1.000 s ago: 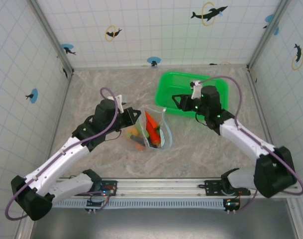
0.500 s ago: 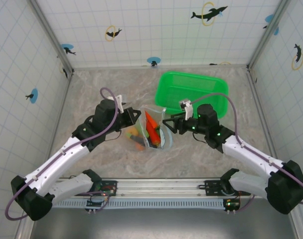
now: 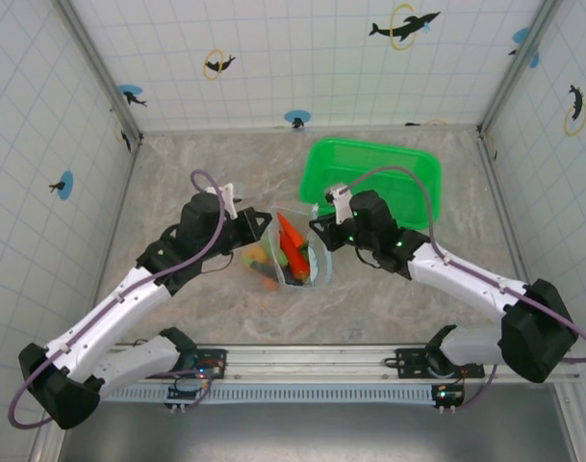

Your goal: Place the food in the zip-top bag and seal the zipper

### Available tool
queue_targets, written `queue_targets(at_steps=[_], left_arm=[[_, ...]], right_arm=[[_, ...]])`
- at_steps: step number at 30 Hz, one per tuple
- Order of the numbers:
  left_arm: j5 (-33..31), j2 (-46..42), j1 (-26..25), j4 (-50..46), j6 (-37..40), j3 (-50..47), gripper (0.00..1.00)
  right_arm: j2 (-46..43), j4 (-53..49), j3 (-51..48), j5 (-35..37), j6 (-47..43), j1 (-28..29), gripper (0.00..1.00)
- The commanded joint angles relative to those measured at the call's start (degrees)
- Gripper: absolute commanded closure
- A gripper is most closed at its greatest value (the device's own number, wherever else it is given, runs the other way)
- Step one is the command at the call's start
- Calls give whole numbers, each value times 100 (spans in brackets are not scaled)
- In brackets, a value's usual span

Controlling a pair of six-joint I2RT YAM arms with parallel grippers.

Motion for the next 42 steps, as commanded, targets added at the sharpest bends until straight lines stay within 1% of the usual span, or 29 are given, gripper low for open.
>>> queue_targets(at_steps=[1,3,4,8,10,12,13,14,16,17,19,21,23,24,26,29,30,31,33,34,35,37,40,41,42], left_arm=[[-4,-255,6,114,0,93,83],[-23,-355,7,177,72,138,74],[-38,-388,6,187,108,164,71],[-131,-514,7,172,350,341,53],[-295,-603,7,95,490,356,48],[-588,-705,5,-41,726,358,47],[-822,-747,7,-131,822,561,46],[-1150,-819,7,-224,963,555,47],[-1999,-982,7,-417,1046,515,46],[-2342,-1082,7,-440,1107,463,46],[-2592,-1246,6,-264,1395,270,46],[-2776,-1327,7,-56,1645,151,46],[-2631,-1281,7,149,1954,82,47],[-2341,-1246,3,281,2288,-8,46],[-1733,-1171,6,750,2968,-350,43],[-1447,-920,5,886,3660,-604,35],[-1483,-814,6,855,3777,-603,35],[-1669,-679,7,813,3803,-568,34],[-2394,-474,2,882,3688,-520,35],[-2611,-440,5,1024,3668,-572,32],[-2555,-446,7,1247,3871,-679,32],[-2090,-468,6,1647,4333,-862,35],[-1688,-388,7,2009,4631,-896,37],[-1440,-341,7,2023,4812,-827,41],[-1097,-306,7,2028,5033,-764,47]], right_arm=[[121,-367,440,481,-222,-60,92],[190,-403,629,394,-322,-121,99],[222,-414,724,341,-367,-158,100],[349,-458,1209,100,-669,-221,99],[443,-499,1525,-121,-941,-224,97],[461,-442,1768,-175,-1293,-194,97],[436,-373,1822,-218,-1475,-195,97],[389,-263,1852,-213,-1681,-194,97],[366,-200,1996,-102,-1896,-242,96],[399,-245,2132,-198,-1989,-340,97],[528,-409,2414,-547,-2228,-477,97],[692,-601,2685,-987,-2683,-554,100],[822,-729,2875,-1266,-3073,-577,100],[916,-840,3000,-1311,-3213,-589,100],[1163,-1301,3414,-1360,-3524,-579,100],[1372,-1640,3686,-1431,-3909,-570,100],[1381,-1592,3656,-1421,-3964,-578,100],[1376,-1504,3593,-1428,-4017,-593,100],[1365,-1312,3440,-1485,-4085,-604,100],[1365,-1278,3386,-1591,-4144,-605,100],[1356,-1237,3330,-1773,-4218,-605,100],[1346,-1178,3210,-1962,-4336,-611,100],[1265,-1186,3074,-2265,-4593,-622,100],[1225,-1212,3016,-2412,-4696,-637,100],[1172,-1209,2940,-2483,-4758,-640,100]])
